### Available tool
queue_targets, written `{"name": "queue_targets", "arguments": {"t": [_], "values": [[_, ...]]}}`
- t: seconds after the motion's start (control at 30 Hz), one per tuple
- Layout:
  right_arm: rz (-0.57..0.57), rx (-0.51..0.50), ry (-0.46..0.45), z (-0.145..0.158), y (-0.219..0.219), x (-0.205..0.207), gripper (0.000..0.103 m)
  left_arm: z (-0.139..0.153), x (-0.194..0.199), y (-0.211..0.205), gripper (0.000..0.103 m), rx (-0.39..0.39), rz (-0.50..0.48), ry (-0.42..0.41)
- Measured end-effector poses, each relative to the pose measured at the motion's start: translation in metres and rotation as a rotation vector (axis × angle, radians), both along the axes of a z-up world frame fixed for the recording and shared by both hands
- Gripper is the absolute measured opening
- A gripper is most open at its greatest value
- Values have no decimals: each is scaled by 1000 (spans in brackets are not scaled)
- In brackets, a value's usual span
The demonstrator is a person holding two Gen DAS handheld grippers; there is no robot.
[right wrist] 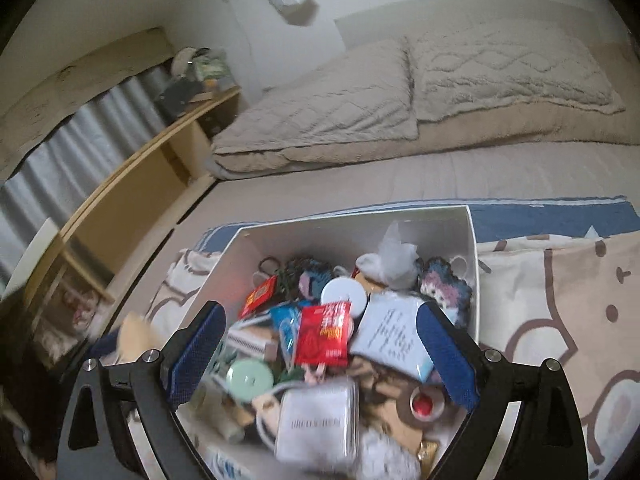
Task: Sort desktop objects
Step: 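Lower the mesh bundle into the shoe box and open the right tool, then lower the oval wooden case into the shoe box and open the left tool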
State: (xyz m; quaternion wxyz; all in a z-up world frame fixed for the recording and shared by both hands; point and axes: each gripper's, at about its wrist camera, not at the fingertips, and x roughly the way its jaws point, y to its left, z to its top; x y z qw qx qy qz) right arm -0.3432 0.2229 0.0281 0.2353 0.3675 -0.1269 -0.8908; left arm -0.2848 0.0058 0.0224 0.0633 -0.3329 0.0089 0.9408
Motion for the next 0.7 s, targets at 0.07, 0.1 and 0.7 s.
{"name": "queue_targets", "arguments": {"t": [0.07, 0.1, 0.7], "values": [[14, -1, 21, 1, 4, 12, 97, -1, -12, 5, 90, 8, -2, -25], [21, -2, 29, 1, 7, 19, 97, -2, -18, 8, 90, 15, -3, -40], [99, 103, 70, -45, 43, 120, 97, -27, -99, 88, 90, 56, -58, -206]]}}
